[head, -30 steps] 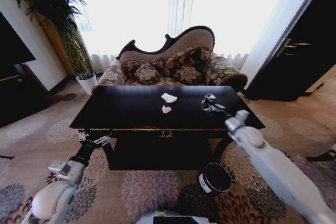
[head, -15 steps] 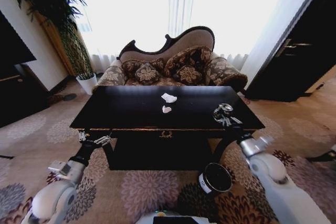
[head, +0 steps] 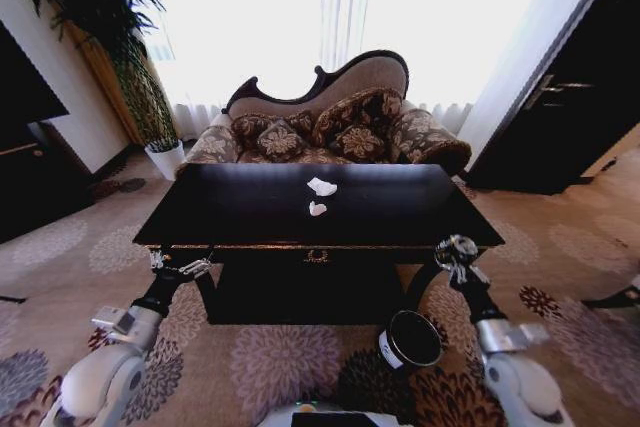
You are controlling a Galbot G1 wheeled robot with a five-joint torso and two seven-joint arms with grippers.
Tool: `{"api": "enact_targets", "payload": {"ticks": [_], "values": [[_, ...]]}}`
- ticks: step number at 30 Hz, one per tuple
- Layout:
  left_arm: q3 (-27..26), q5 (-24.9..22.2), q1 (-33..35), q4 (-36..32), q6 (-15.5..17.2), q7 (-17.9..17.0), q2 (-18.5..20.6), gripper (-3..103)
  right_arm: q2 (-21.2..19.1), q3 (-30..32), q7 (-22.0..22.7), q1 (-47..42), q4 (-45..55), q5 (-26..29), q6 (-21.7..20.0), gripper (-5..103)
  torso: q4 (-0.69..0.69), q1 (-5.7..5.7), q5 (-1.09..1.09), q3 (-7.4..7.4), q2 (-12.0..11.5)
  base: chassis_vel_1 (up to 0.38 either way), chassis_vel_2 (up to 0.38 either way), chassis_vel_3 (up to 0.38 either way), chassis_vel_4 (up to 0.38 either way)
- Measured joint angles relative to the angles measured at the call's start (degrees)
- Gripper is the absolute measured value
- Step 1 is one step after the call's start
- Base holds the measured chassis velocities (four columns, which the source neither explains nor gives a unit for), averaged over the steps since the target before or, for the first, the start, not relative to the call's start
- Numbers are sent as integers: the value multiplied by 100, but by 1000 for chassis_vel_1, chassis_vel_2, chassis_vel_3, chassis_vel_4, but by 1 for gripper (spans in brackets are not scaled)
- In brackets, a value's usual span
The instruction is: Move to the front of the table and place the trash on the table into the trash bin.
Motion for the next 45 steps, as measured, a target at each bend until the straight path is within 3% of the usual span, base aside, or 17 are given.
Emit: {"api": "enact_targets", "payload": {"ticks": [6,12,17,26,38,45], "values": [[0,0,0,0,0,0,0,100,102,-224,0,161,-944,-337,528,0,0,0,-1,0,0,0,0,0,0],[0,0,0,0,0,0,0,100,92,-638,48,546,-2504,-906,1326,0,0,0,1,0,0,0,0,0,0],[0,0,0,0,0,0,0,100,3,-843,110,816,-3497,-1148,1649,0,0,0,1,0,0,0,0,0,0],[0,0,0,0,0,0,0,100,-116,-1069,209,1498,-5239,-1842,1954,0,0,0,0,0,0,0,0,0,0],[0,0,0,-1,-1,0,0,100,-388,-1172,710,3406,-8173,-3117,2424,0,1,1,0,1,0,0,0,0,0],[0,0,0,0,-1,0,0,100,-440,-1091,874,3784,-8837,-3394,2326,0,0,1,-1,0,0,0,0,0,0]]}}
